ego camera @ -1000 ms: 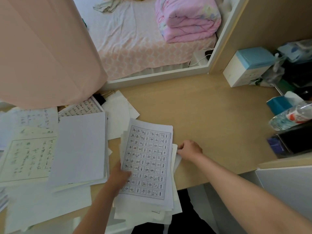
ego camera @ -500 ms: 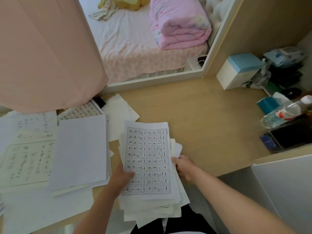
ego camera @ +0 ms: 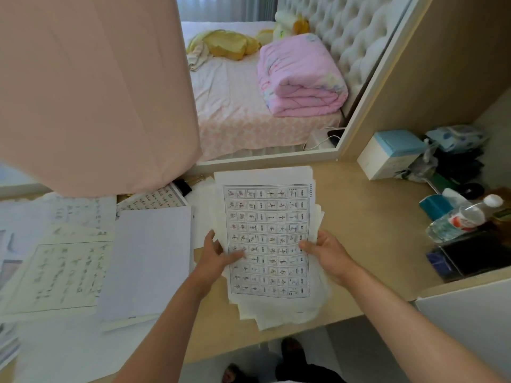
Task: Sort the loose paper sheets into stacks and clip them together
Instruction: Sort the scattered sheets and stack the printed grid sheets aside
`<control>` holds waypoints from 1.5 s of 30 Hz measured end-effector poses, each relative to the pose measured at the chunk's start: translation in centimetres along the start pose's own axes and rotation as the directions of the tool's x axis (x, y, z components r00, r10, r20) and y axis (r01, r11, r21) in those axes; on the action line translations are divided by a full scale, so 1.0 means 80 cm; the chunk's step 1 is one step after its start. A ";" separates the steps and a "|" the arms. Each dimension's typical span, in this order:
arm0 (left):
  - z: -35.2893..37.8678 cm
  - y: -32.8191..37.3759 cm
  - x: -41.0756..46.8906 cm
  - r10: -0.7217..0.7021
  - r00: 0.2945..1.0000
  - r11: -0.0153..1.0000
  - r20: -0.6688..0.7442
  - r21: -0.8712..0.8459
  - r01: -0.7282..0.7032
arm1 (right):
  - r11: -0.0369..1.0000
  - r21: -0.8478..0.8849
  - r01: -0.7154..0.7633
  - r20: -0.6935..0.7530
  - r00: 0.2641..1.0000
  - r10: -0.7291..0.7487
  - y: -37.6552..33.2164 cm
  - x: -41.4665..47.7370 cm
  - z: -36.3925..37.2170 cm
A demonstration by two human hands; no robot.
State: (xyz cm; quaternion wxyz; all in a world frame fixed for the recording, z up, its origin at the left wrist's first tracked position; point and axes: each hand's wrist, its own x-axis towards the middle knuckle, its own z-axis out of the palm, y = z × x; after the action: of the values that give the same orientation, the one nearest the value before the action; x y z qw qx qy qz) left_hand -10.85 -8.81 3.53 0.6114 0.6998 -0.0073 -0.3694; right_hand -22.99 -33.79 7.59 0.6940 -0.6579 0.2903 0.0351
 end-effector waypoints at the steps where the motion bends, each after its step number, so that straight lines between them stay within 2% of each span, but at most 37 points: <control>1: 0.001 0.015 0.003 0.021 1.000 1.000 0.017 0.005 -0.021 | 0.999 0.019 0.028 -0.003 1.000 -0.028 -0.015 -0.003 -0.005; 4: 0.014 0.062 0.005 0.164 0.986 0.986 -0.008 0.041 -0.164 | 0.992 0.009 0.125 -0.143 0.982 -0.123 -0.048 -0.007 -0.018; 7: 0.034 0.092 0.008 0.288 0.955 0.954 -0.073 0.111 -0.279 | 0.973 -0.082 0.214 -0.297 0.927 -0.229 -0.066 -0.003 -0.022; 11: 0.060 0.105 0.012 0.379 0.917 0.882 -0.126 0.349 -0.317 | 0.941 -0.217 0.259 -0.275 0.909 -0.314 -0.064 0.008 -0.015; 14: 0.074 0.094 0.015 0.377 0.908 0.897 -0.184 0.316 -0.308 | 0.924 -0.266 0.274 -0.284 0.894 -0.347 -0.056 0.013 -0.007; 17: 0.078 0.082 0.011 0.368 0.879 0.927 -0.301 0.197 -0.321 | 0.930 -0.193 0.313 -0.327 0.873 -0.362 -0.050 0.015 -0.006; 19: 0.080 0.082 0.004 0.383 0.865 0.924 -0.326 0.154 -0.351 | 0.926 -0.165 0.340 -0.350 0.858 -0.377 -0.050 0.017 -0.010; 21: 0.082 0.083 -0.001 0.410 0.857 0.912 -0.312 0.167 -0.376 | 0.930 -0.131 0.344 -0.322 0.873 -0.368 -0.046 0.021 -0.017; 23: 0.080 0.080 0.000 0.425 0.857 0.898 -0.291 0.254 -0.360 | 0.941 -0.117 0.316 -0.263 0.904 -0.337 -0.042 0.024 -0.025; 26: 0.076 0.072 0.009 0.413 0.878 0.881 -0.244 0.350 -0.317 | 0.951 -0.156 0.268 -0.232 0.926 -0.299 -0.046 0.032 -0.040; 29: 0.083 0.077 0.013 0.444 0.864 0.841 -0.235 0.443 -0.312 | 0.947 -0.195 0.255 -0.153 0.946 -0.287 -0.060 0.042 -0.048; 31: 0.092 0.093 0.012 0.468 0.845 0.836 -0.259 0.440 -0.328 | 0.937 -0.218 0.272 -0.143 0.941 -0.306 -0.069 0.050 -0.051; 34: 0.099 0.112 0.012 0.453 0.831 0.878 -0.323 0.326 -0.351 | 0.941 -0.159 0.298 -0.149 0.935 -0.321 -0.079 0.058 -0.061; 37: 0.095 0.108 0.011 0.423 0.846 0.901 -0.325 0.248 -0.355 | 0.961 -0.118 0.248 -0.053 0.965 -0.256 -0.072 0.060 -0.068; 40: 0.095 0.094 0.004 0.382 0.875 0.904 -0.298 0.319 -0.286 | 0.975 -0.137 0.175 0.036 0.985 -0.171 -0.053 0.066 -0.071; 42: 0.097 0.083 0.003 0.348 0.892 0.905 -0.288 0.353 -0.239 | 0.978 -0.154 0.144 0.042 0.989 -0.139 -0.046 0.068 -0.071; 45: 0.101 0.081 0.005 0.374 0.862 0.878 -0.343 0.431 -0.209 | 0.981 -0.140 0.134 0.040 0.991 -0.130 -0.052 0.071 -0.067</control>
State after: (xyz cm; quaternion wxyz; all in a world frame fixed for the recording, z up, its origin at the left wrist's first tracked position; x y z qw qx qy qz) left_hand -11.96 -17.50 9.09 0.5014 0.8571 -0.0558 -0.1044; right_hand -18.40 -41.26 8.92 0.6504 -0.7230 0.2323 0.0195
